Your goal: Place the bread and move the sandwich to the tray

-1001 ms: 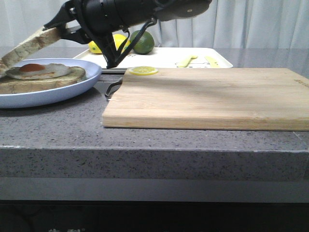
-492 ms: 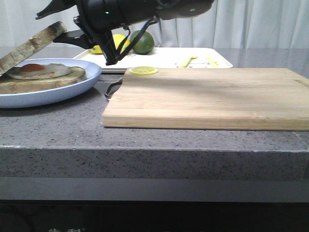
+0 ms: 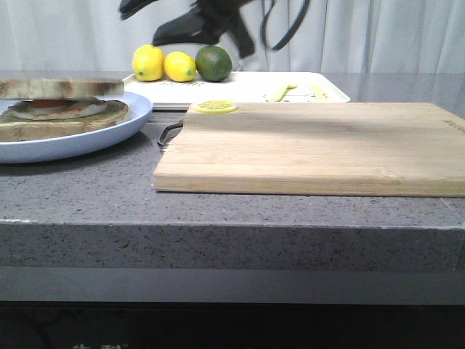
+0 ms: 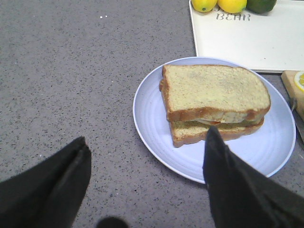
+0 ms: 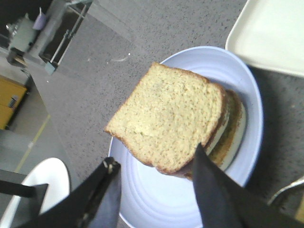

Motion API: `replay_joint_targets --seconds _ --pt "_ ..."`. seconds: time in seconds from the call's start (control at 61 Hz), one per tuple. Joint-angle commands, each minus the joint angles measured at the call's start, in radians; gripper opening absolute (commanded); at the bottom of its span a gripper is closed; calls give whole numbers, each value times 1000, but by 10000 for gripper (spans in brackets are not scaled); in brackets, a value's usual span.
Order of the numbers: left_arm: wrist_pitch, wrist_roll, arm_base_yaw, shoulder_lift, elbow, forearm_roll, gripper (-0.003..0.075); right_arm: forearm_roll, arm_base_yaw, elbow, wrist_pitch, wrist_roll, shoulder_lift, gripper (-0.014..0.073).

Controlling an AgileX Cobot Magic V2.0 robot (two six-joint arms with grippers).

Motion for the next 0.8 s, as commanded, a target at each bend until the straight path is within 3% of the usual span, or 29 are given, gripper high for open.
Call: replay_joint_targets --seconds 0.0,0.23,0.492,0.64,0.788 --pt "-71 0 -9 5 -34 2 495 -112 -11 -4 23 -7 -152 378" --pt "-71 0 -9 5 -34 3 495 -522 -11 83 73 32 -421 370" --pt "-71 0 -9 5 -34 3 495 -923 -11 294 58 226 -721 370" --pt "-51 0 -9 12 -34 3 495 -1060 -11 426 51 311 -873 370" --pt "14 0 -9 55 -44 16 496 -1079 -11 516 49 321 -967 370"
